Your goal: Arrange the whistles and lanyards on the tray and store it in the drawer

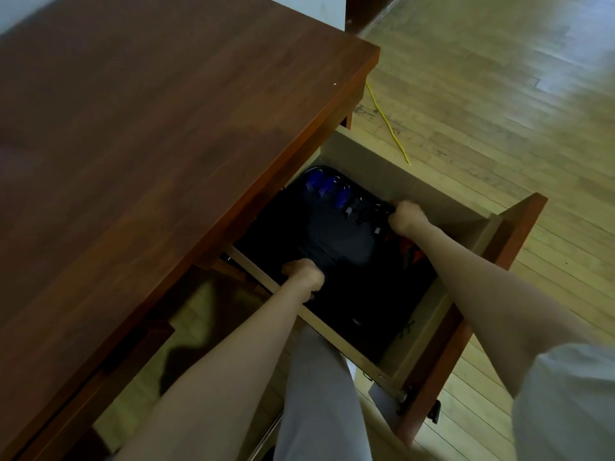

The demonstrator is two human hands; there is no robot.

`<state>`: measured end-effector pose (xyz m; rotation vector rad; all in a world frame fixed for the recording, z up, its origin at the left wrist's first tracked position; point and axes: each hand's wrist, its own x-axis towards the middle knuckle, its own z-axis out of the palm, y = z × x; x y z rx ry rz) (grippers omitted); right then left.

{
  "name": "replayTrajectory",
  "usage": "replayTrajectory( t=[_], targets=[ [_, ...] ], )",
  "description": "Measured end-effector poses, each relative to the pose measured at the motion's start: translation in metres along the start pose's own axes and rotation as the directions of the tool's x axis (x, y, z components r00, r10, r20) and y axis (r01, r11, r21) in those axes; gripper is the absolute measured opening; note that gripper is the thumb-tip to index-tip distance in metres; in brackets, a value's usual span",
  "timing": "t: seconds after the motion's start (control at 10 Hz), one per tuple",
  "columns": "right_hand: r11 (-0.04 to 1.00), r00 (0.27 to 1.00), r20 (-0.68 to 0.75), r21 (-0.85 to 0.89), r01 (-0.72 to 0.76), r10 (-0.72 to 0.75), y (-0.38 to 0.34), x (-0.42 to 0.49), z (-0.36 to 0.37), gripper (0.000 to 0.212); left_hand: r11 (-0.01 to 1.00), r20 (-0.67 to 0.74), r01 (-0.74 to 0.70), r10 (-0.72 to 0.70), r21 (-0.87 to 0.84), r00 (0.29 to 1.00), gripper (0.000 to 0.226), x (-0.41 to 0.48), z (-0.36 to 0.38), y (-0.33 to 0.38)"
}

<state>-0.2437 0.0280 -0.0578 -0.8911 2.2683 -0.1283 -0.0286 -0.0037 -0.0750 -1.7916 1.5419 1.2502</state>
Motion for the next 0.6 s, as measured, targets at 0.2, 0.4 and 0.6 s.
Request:
replayTrajectory(
  t=[0.2,0.4,0.6],
  targets=[
    [0.985,0.992,-0.040,-0.129,0.112,-0.118,-0.007,-0.031,-0.004,0.053,0.942,-0.113,-0.080,0.123,0.326,0.986,0.052,-0.043,-0.015,0.008],
    [0.921,0.939,-0.139,-0.286,0.266,-0.314,-0.035,-0.106,-0.010,0.052,0.902,-0.095,-0.287,0.332,0.323,0.938,0.013,-0.107,-0.039,0.000],
    [0.819,0.817,-0.213,-0.367,0.441,-0.536,-0.080,-0.200,-0.015,0.044,0.819,-0.229,-0.419,0.528,0.391,0.818,0.021,-0.173,-0.071,-0.048]
  ],
)
